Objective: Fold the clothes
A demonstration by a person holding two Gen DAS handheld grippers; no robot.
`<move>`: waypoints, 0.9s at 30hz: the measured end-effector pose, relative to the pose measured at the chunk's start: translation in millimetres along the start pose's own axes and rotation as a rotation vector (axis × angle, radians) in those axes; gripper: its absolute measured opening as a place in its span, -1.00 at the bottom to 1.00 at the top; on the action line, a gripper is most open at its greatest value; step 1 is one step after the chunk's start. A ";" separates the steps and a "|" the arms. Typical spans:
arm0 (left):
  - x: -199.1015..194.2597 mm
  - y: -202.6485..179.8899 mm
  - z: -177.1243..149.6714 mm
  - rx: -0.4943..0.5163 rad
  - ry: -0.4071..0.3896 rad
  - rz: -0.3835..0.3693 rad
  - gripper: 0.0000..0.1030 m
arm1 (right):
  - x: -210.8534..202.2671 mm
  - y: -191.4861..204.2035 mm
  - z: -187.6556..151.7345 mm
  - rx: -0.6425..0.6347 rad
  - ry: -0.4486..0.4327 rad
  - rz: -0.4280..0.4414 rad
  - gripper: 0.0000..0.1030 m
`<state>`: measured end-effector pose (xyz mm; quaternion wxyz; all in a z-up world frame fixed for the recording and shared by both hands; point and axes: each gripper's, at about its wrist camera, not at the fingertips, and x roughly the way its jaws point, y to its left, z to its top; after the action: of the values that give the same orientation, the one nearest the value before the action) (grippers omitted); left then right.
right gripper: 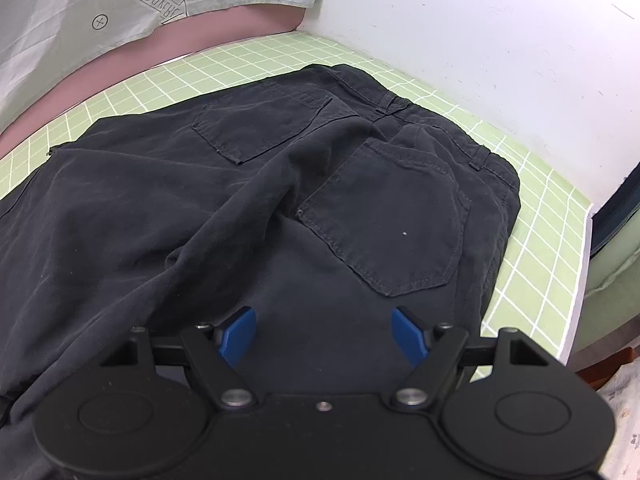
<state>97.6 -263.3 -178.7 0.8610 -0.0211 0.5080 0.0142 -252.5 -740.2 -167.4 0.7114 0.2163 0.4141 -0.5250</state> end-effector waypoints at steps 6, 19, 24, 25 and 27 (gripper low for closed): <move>1.0 24.1 13.1 -0.104 -0.028 0.012 -0.72 | -1.0 2.7 2.5 -0.008 -0.007 0.001 0.47; -31.0 35.8 -2.0 -0.015 -0.045 -0.001 -0.18 | -4.9 -19.8 -10.0 0.085 0.019 0.009 0.48; -56.0 43.0 -28.8 0.048 -0.075 -0.003 0.04 | -4.7 -28.3 -18.0 0.097 0.017 0.033 0.50; -59.0 45.1 -33.8 0.051 -0.076 0.002 0.06 | -5.0 -29.6 -20.1 0.095 0.015 0.038 0.50; -62.0 53.7 -45.0 0.038 -0.061 0.017 0.07 | -6.5 -32.1 -25.2 0.089 0.014 0.051 0.50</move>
<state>25.8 -212.1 -147.3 0.8760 0.0001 0.4821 0.0124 -292.1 -729.2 -172.3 0.7112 0.2618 0.3896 -0.5233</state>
